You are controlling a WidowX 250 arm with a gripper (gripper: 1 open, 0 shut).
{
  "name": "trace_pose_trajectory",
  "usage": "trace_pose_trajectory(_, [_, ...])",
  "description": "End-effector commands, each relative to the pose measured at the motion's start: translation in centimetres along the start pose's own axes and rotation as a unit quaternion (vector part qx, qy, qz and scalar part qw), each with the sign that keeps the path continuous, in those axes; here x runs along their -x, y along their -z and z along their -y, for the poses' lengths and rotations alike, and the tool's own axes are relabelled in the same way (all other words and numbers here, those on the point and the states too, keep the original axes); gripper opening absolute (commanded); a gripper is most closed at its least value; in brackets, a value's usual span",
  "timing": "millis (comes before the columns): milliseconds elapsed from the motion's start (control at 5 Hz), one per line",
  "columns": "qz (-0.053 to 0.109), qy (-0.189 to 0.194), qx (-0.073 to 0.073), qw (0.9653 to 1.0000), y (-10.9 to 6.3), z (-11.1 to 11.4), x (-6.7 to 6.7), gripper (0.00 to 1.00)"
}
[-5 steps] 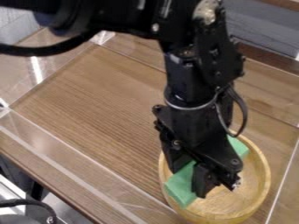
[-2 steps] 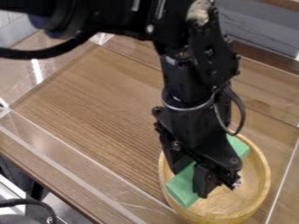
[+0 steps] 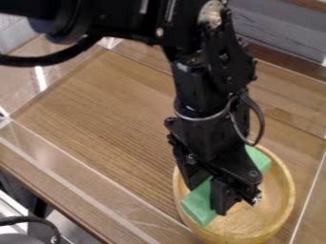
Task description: Put the green block in the brown bowl
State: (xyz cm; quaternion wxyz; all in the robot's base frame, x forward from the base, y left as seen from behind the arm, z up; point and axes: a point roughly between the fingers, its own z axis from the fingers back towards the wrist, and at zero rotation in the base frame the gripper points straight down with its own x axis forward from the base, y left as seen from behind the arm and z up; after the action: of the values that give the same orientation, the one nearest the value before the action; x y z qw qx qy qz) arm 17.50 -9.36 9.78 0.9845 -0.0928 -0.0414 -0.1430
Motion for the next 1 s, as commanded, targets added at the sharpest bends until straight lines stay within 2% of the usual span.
trace_pose_trajectory(0, [0.019,-0.005,0.004,0.9998,-0.72,-0.23,-0.46,0.00])
trace_pose_trajectory(800, [0.022,-0.016,0.011,0.9996,-0.42,-0.83,-0.49,0.00])
